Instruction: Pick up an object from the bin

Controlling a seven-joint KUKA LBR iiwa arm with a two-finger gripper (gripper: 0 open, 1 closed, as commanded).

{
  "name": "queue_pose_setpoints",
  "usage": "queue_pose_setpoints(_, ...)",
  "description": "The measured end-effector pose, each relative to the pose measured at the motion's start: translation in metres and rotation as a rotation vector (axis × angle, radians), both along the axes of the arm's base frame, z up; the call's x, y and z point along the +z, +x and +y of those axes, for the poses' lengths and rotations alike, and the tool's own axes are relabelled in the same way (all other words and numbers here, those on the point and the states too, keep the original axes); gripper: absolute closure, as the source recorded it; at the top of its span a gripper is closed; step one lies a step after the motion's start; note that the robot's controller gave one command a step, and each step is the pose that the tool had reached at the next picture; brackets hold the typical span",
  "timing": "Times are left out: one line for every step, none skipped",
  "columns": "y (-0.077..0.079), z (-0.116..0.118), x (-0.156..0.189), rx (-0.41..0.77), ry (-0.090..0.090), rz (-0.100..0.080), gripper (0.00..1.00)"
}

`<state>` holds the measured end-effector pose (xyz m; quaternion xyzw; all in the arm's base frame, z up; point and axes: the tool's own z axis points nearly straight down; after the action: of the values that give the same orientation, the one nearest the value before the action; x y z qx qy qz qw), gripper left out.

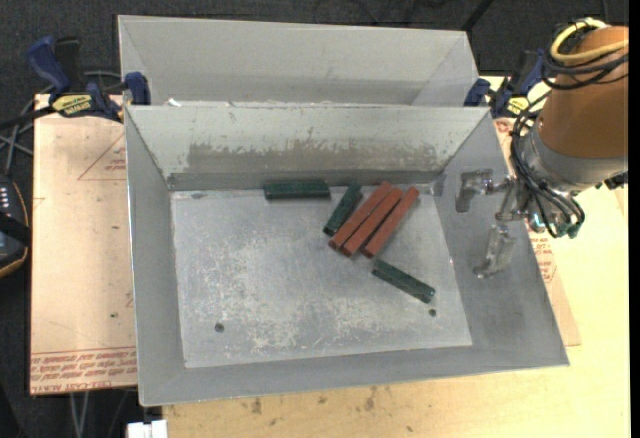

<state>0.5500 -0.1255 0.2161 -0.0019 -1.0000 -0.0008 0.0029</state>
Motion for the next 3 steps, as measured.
queue_pose_setpoints(0.002, 0.001, 0.004, 0.003, -0.001, -0.008, 0.0)
queue_pose_setpoints(-0.004, 0.032, -0.063, -0.063, -0.001, -0.012, 0.0)
queue_pose_setpoints(-0.022, 0.047, -0.083, -0.086, 0.0, -0.002, 0.0)
